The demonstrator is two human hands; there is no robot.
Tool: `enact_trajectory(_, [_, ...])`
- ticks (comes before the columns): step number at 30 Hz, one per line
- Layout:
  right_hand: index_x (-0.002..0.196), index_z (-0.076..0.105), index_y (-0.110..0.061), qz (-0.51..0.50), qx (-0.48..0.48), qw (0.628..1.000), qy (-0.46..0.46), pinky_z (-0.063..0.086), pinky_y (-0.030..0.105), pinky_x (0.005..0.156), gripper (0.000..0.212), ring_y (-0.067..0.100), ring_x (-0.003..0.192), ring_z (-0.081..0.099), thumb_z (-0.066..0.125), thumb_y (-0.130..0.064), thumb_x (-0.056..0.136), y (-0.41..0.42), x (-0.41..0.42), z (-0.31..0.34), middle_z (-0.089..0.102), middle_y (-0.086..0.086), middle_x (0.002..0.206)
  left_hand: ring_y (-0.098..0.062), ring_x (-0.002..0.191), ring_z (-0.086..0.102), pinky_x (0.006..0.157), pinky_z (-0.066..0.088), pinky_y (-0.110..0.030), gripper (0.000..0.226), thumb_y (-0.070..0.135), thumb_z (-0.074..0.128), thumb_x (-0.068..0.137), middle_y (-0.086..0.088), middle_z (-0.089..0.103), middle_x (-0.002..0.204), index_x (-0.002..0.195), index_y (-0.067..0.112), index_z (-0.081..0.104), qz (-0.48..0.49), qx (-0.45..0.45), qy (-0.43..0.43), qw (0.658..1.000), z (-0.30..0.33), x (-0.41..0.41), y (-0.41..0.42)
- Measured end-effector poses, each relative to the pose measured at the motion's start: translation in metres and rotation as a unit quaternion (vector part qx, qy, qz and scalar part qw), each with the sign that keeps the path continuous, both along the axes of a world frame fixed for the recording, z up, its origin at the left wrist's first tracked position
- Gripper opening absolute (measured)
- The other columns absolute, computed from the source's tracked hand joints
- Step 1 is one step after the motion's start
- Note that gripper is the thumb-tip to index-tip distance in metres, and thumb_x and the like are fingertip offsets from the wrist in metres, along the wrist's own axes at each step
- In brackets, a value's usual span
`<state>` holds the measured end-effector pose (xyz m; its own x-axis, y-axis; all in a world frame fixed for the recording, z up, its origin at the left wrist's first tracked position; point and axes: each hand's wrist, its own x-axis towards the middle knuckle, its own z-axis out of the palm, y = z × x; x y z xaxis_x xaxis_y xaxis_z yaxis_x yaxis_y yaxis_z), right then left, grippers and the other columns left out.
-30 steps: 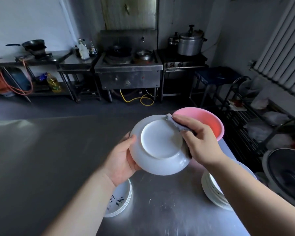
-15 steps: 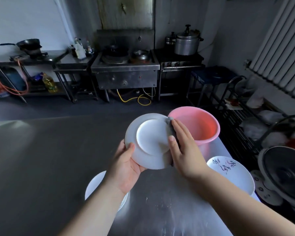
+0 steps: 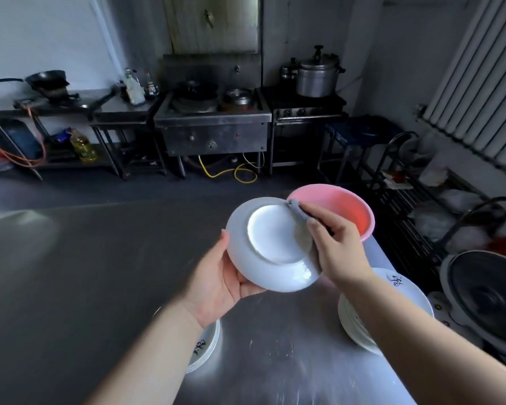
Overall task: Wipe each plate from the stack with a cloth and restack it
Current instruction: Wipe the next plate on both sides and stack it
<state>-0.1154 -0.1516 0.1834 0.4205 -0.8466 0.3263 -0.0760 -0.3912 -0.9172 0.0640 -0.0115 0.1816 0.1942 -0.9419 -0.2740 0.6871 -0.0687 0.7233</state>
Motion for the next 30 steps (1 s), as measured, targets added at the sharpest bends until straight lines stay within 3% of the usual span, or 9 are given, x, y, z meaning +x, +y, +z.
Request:
enact_trajectory(2, [0.130, 0.074, -0.020, 0.025, -0.003, 0.999, 0.035, 0.047, 0.031, 0.114, 0.033, 0.000, 0.127, 0.061, 0.056, -0.006, 0.107, -0.009, 0.000, 0.004, 0.073, -0.018, 0.128, -0.028, 0.098, 0.076, 0.061, 0.063, -0.046, 0.045, 0.038, 0.048, 0.100, -0.009, 0.074, 0.123, 0.141, 0.025, 0.057, -0.007, 0.015, -0.011, 1.000, 0.001, 0.004, 0.000])
enact_trajectory(5, [0.142, 0.065, -0.019, -0.009, -0.079, 0.991, 0.104, 0.036, 0.027, 0.120, 0.039, -0.004, 0.139, 0.049, 0.051, -0.026, 0.107, 0.005, 0.004, -0.016, 0.061, -0.018, 0.145, -0.028, 0.103, 0.074, 0.065, 0.063, -0.048, 0.039, 0.022, 0.049, 0.101, -0.011, 0.071, 0.130, 0.138, 0.025, 0.060, 0.020, -0.004, -0.004, 1.000, -0.007, 0.000, 0.003])
enact_trajectory(9, [0.167, 0.014, -0.018, -0.063, -0.105, 0.977, 0.176, 0.000, 0.018, 0.126, 0.074, 0.001, 0.158, -0.001, 0.027, -0.055, 0.105, 0.076, 0.013, -0.056, 0.006, -0.015, 0.172, -0.036, 0.123, 0.067, 0.088, 0.059, -0.060, 0.038, 0.016, 0.039, 0.110, -0.013, 0.065, 0.141, 0.146, 0.022, 0.051, 0.076, -0.039, -0.001, 0.996, -0.023, -0.013, 0.008])
enact_trajectory(11, [0.167, -0.005, -0.019, -0.051, -0.109, 0.968, 0.220, -0.006, 0.019, 0.124, 0.078, 0.007, 0.158, -0.009, 0.020, -0.058, 0.105, 0.101, 0.015, -0.063, -0.010, -0.012, 0.174, -0.041, 0.123, 0.066, 0.089, 0.057, -0.061, 0.038, 0.015, 0.037, 0.111, -0.016, 0.065, 0.141, 0.147, 0.023, 0.049, 0.088, -0.046, -0.003, 0.995, -0.027, -0.021, 0.011])
enact_trajectory(14, [0.168, 0.011, -0.016, -0.062, -0.133, 0.964, 0.222, 0.009, 0.029, 0.128, 0.072, 0.015, 0.159, 0.009, 0.020, -0.054, 0.107, 0.071, 0.015, -0.052, 0.008, -0.005, 0.175, -0.038, 0.126, 0.065, 0.084, 0.060, -0.055, 0.038, 0.013, 0.037, 0.111, -0.015, 0.065, 0.141, 0.146, 0.020, 0.049, 0.105, -0.061, 0.022, 0.992, -0.024, -0.026, 0.011])
enact_trajectory(18, [0.161, 0.037, -0.013, -0.084, -0.117, 0.979, 0.143, 0.027, 0.040, 0.127, 0.060, 0.005, 0.153, 0.028, 0.031, -0.042, 0.109, 0.030, 0.015, -0.034, 0.034, -0.012, 0.163, -0.036, 0.130, 0.063, 0.090, 0.060, -0.057, 0.040, 0.012, 0.037, 0.110, -0.013, 0.064, 0.143, 0.147, 0.020, 0.049, 0.117, -0.076, 0.029, 0.990, -0.020, -0.032, 0.004])
enact_trajectory(23, [0.167, 0.020, -0.012, -0.110, -0.131, 0.976, 0.132, 0.006, 0.027, 0.129, 0.071, 0.011, 0.161, 0.006, 0.032, -0.048, 0.107, 0.080, 0.016, -0.061, 0.014, -0.003, 0.174, -0.039, 0.128, 0.063, 0.091, 0.058, -0.057, 0.045, 0.008, 0.037, 0.108, -0.014, 0.064, 0.143, 0.148, 0.025, 0.048, 0.102, -0.080, 0.009, 0.992, -0.024, -0.038, 0.004])
enact_trajectory(26, [0.157, 0.046, -0.011, -0.097, -0.131, 0.983, 0.080, 0.021, 0.026, 0.127, 0.059, 0.005, 0.156, 0.027, 0.040, -0.042, 0.108, 0.054, 0.007, -0.048, 0.037, -0.005, 0.166, -0.035, 0.130, 0.062, 0.091, 0.058, -0.055, 0.062, 0.000, 0.050, 0.093, -0.012, 0.063, 0.144, 0.149, 0.026, 0.050, 0.095, -0.079, 0.011, 0.992, -0.025, -0.027, 0.009])
enact_trajectory(30, [0.139, 0.068, -0.016, -0.034, -0.094, 0.991, 0.085, 0.040, 0.030, 0.117, 0.035, -0.003, 0.137, 0.052, 0.052, -0.025, 0.109, 0.012, -0.001, -0.015, 0.063, -0.009, 0.145, -0.028, 0.121, 0.068, 0.080, 0.062, -0.047, 0.056, 0.011, 0.055, 0.091, -0.008, 0.067, 0.140, 0.145, 0.028, 0.056, 0.075, -0.073, 0.011, 0.994, -0.017, -0.017, 0.010])
